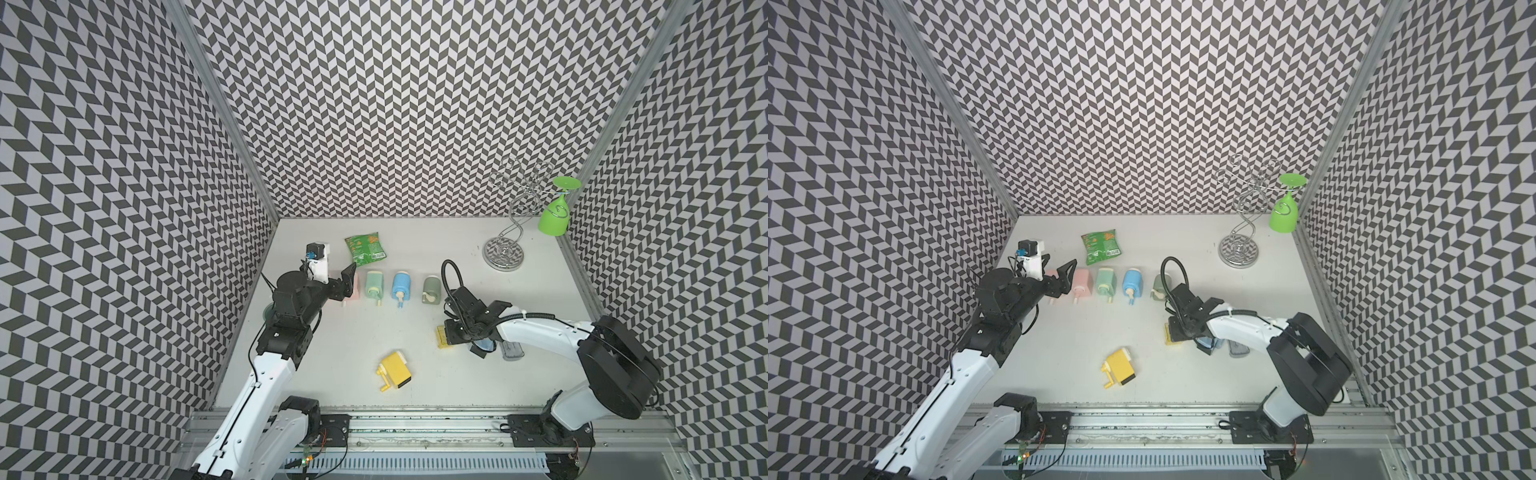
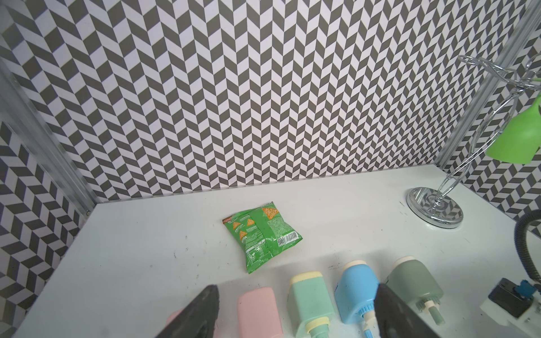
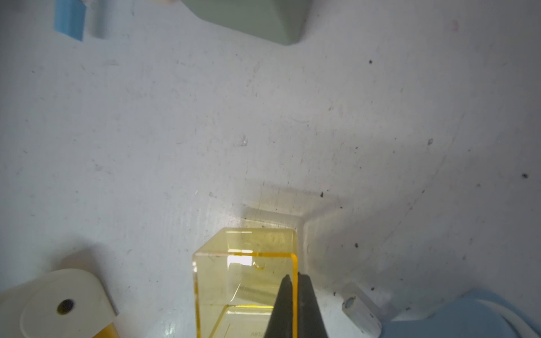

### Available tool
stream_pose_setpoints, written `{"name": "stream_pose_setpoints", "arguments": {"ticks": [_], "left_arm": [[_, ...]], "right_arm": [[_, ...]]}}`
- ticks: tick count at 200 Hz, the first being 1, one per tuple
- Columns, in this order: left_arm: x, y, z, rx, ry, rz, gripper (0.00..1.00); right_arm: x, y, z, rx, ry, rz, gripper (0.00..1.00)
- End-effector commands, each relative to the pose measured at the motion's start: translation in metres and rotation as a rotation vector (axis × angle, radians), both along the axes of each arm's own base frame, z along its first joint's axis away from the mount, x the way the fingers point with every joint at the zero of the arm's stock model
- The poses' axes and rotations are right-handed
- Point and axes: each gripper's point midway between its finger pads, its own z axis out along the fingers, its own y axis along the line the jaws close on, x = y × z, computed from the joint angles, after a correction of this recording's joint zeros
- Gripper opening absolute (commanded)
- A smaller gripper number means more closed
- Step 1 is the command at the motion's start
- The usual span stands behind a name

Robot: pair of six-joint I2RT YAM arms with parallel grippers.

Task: Put the tray back into the pencil sharpener
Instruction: Pick up the container from the center of the board.

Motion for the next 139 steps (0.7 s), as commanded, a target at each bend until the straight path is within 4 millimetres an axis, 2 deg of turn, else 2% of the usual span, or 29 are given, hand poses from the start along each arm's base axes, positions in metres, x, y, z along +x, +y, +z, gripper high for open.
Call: {"name": "stream_pose_setpoints", "arguments": {"ticks": [1, 36, 50, 64, 83, 98, 120, 139], "left_arm": [[-0.006, -0.009, 0.007, 0.035, -0.059, -0.063, 0.85], [-0.010, -0.018, 0.009, 0.040, -0.089, -0.120, 0.85], [-0.012, -0.018, 0.011, 0.046, -0.097, -0.122, 0.85], [-0.013, -0.018, 0.009, 0.059, -0.098, -0.124, 0.85], [-0.014, -0.018, 0.006, 0.076, -0.096, -0.125, 0.85], [-0.014, -0.017, 0.003, 0.084, -0.093, -0.124, 0.85], [-0.015, -0.016, 0.002, 0.094, -0.091, -0.120, 0.85], [-0.015, -0.015, -0.001, 0.096, -0.088, -0.113, 0.85]], "right_arm": [[0.017, 0.021, 0.057, 0.081, -0.179, 0.144, 0.00], [0.015, 0.040, 0.122, 0.149, -0.453, 0.385, 0.00], [0.010, 0.042, 0.138, 0.149, -0.552, 0.476, 0.00], [0.004, 0.044, 0.144, 0.125, -0.629, 0.586, 0.00], [-0.008, 0.047, 0.139, 0.066, -0.708, 0.762, 0.00], [-0.013, 0.047, 0.126, -0.017, -0.719, 0.888, 0.00], [-0.016, 0.044, 0.096, -0.136, -0.664, 1.027, 0.00], [-0.011, 0.039, 0.071, -0.253, -0.606, 1.097, 0.00]]}}
